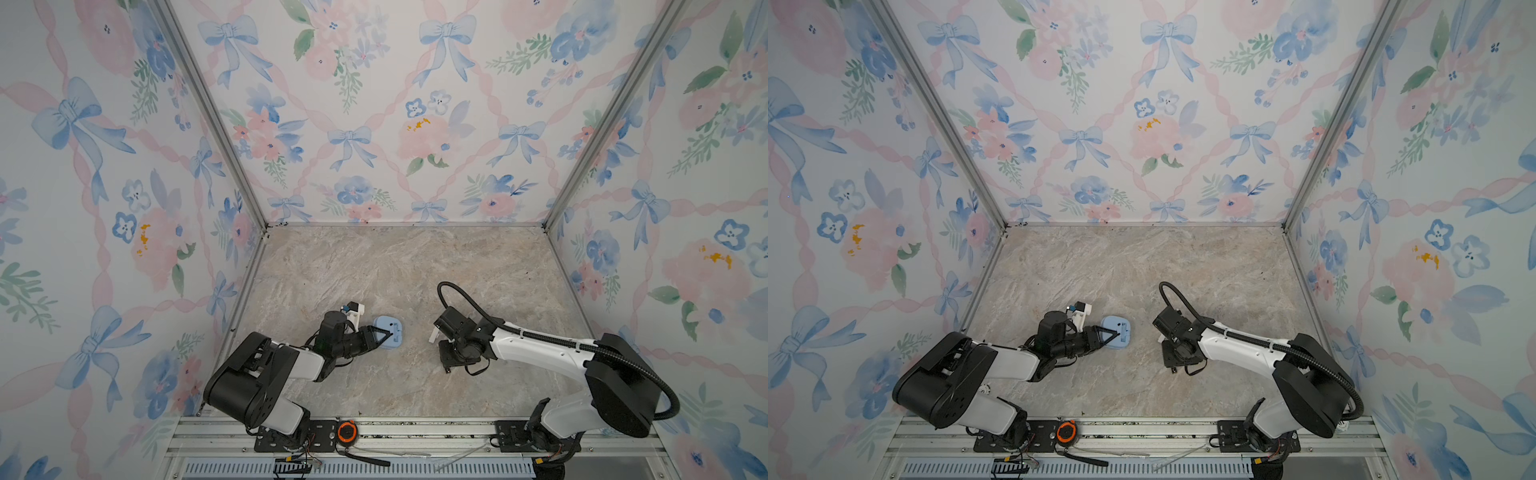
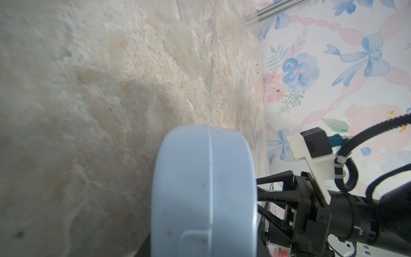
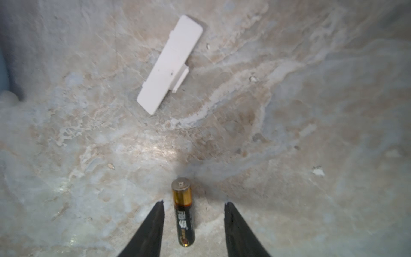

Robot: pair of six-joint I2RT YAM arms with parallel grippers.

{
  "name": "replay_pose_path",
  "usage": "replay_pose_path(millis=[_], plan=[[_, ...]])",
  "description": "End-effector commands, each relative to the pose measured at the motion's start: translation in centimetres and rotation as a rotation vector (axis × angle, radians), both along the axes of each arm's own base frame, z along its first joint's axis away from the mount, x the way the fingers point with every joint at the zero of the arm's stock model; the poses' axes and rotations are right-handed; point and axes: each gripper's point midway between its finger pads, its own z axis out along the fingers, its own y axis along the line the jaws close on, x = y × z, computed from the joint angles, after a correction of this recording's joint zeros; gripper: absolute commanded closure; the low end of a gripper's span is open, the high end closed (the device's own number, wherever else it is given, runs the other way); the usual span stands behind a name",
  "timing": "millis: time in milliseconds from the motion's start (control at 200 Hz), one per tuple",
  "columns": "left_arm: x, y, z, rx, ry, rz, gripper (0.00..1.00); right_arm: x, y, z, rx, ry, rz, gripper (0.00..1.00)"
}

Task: Insert the battery into the alarm
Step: Pick up the battery at the center of the board.

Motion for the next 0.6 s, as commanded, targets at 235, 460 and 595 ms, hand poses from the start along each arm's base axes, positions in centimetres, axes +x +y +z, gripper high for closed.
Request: replay_pose_path(millis=[235,460,595], plan=[[-2.0,1.0,-3.0,0.077,0.100,-0.001,1.00,0.5,1.0,-0.8,0.033,0.036,-0.008,0.59],[-2.1,0.9,-3.4,0.082,0.118,-0.004,1.00,0.6,1.1,-1.3,0.007,0.051,-0.011,0.69],[-2.1,0.9,-3.3,0.081,0.116,-0.003,1.00,0.5,1.1,-1.4,0.004,0.053,-0.012,0.76]])
